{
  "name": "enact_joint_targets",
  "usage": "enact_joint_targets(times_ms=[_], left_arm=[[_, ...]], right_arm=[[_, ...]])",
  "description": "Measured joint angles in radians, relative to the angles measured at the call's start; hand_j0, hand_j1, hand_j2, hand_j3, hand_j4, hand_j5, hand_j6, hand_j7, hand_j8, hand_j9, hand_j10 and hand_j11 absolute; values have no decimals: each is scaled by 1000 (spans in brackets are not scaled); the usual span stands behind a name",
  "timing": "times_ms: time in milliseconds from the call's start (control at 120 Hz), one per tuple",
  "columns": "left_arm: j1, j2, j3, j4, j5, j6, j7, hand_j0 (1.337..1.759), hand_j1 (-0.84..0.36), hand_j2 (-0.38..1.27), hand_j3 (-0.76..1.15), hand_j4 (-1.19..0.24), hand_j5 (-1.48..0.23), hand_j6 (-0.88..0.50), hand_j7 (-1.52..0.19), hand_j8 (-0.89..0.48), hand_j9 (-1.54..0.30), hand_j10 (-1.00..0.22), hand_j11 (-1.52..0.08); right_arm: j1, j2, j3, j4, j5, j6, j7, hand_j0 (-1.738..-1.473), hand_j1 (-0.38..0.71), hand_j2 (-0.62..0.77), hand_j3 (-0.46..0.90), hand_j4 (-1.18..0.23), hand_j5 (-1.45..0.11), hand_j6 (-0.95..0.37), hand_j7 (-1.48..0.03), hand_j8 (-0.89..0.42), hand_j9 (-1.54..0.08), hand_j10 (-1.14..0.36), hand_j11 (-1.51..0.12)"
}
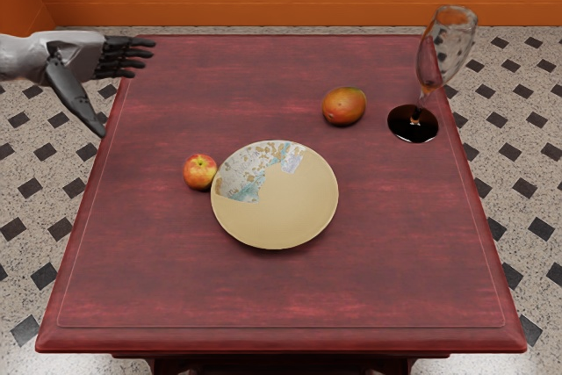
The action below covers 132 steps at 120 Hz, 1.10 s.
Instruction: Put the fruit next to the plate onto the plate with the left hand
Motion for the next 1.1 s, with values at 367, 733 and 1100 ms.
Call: enact_joint_targets(times_ms=[367, 733, 1100], left_arm=[[-172, -133, 56, 24, 130, 0, 3, 1658, 349, 2, 0, 0, 0, 0, 0, 0, 0, 0, 0], [-484, -632, 615, -76, -108, 15, 176, 1658, 349, 0, 0, 0, 0, -1, 0, 0, 0, 0, 0], [-560, -719, 387, -490, -516, 679, 759, 1658, 349, 0, 0, 0, 0, 0, 0, 0, 0, 0, 0]], right_arm=[[0, 0, -1, -3, 0, 0, 0, -1658, -322, -4, 0, -22, -29, -22, -29, -22, -29, -22, -29], [0, 0, -1, -3, 0, 0, 0, -1658, -322, -5, 0, -22, -29, -23, -29, -22, -29, -22, -29], [0, 0, -1, -3, 0, 0, 0, -1658, -322, -5, 0, -22, -29, -22, -29, -22, -29, -22, -29]])
